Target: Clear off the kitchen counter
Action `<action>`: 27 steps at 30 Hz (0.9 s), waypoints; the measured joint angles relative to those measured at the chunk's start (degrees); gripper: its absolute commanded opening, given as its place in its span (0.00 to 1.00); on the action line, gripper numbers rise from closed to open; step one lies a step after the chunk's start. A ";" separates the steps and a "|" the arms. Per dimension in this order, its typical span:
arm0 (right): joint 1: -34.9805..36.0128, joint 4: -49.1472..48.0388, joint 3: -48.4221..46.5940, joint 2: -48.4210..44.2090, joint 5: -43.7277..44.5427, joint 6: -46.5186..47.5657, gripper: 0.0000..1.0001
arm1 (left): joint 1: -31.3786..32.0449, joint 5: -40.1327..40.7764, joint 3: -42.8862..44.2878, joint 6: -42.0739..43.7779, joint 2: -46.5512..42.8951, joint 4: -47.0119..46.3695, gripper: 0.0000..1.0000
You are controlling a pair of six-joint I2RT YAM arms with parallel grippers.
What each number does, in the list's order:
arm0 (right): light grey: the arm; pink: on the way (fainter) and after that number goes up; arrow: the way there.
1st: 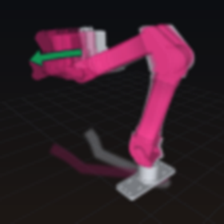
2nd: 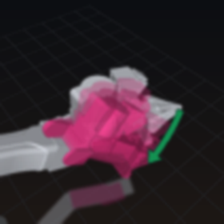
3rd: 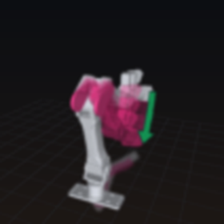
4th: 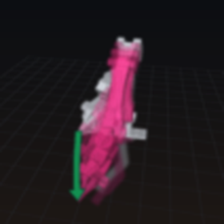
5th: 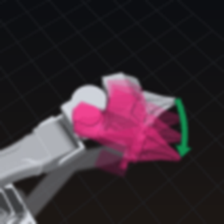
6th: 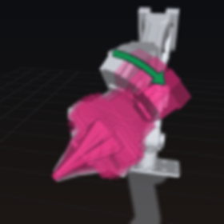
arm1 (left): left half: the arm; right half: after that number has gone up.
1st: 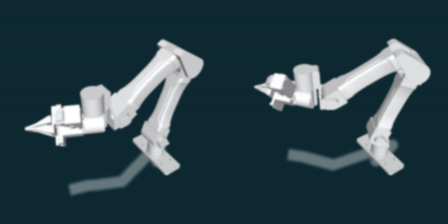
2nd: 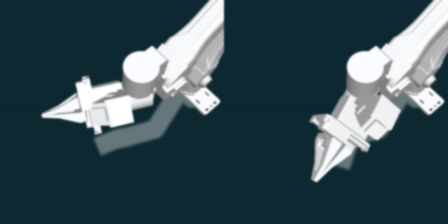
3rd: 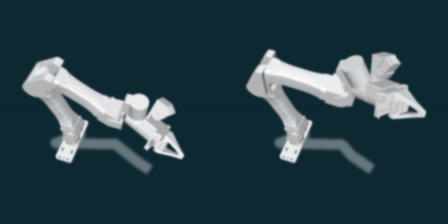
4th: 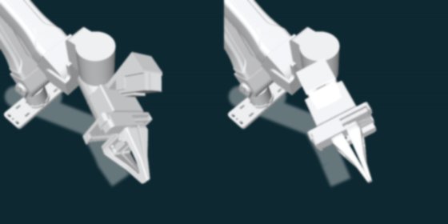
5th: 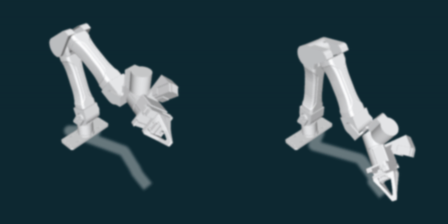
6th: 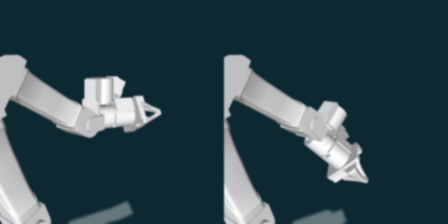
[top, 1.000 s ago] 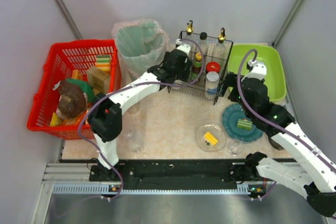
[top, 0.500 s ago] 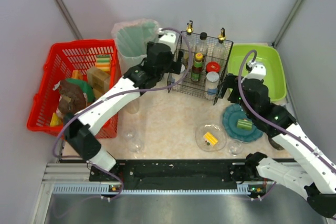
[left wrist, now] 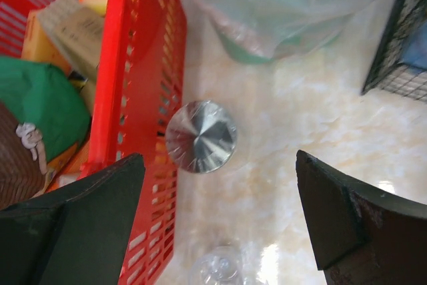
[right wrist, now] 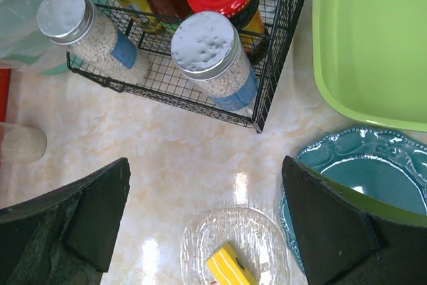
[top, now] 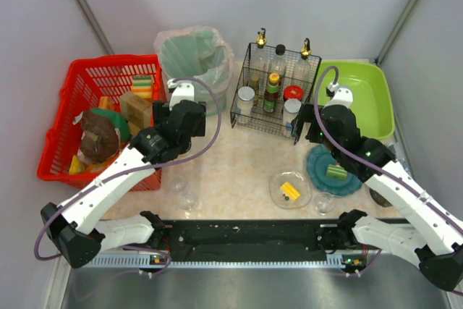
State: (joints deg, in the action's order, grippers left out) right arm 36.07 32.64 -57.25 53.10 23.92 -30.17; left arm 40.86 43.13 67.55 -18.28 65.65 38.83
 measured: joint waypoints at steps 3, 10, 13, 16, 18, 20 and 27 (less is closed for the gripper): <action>0.00 0.04 0.26 1.03 -0.92 -0.24 0.93 | 0.00 1.81 -2.62 -1.16 -0.83 1.97 0.99; 0.00 -0.09 0.26 1.66 -2.40 -0.76 0.93 | 0.00 6.27 -5.22 -2.84 3.10 2.99 0.98; 0.00 -0.11 0.26 1.66 -2.69 -0.81 0.93 | 0.00 6.95 -5.84 -3.34 5.51 2.93 0.98; 0.00 -0.13 0.26 1.66 -2.82 -0.90 0.93 | -0.02 8.59 -5.97 -5.44 7.91 3.19 0.99; 0.00 -0.15 0.26 1.66 -2.86 -0.90 0.93 | -0.24 10.38 -5.95 -7.74 9.42 3.96 0.99; 0.00 -0.15 0.26 1.66 -3.08 -0.79 0.93 | -0.48 11.91 -5.95 -9.70 11.06 4.76 0.99; 0.00 -0.15 0.26 1.38 -3.37 0.39 0.93 | -5.42 10.54 -5.97 -13.40 16.48 4.33 0.98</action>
State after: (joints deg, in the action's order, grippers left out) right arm 36.07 32.49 -56.99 54.48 20.56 -29.78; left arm 35.44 53.67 61.58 -31.68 82.13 43.16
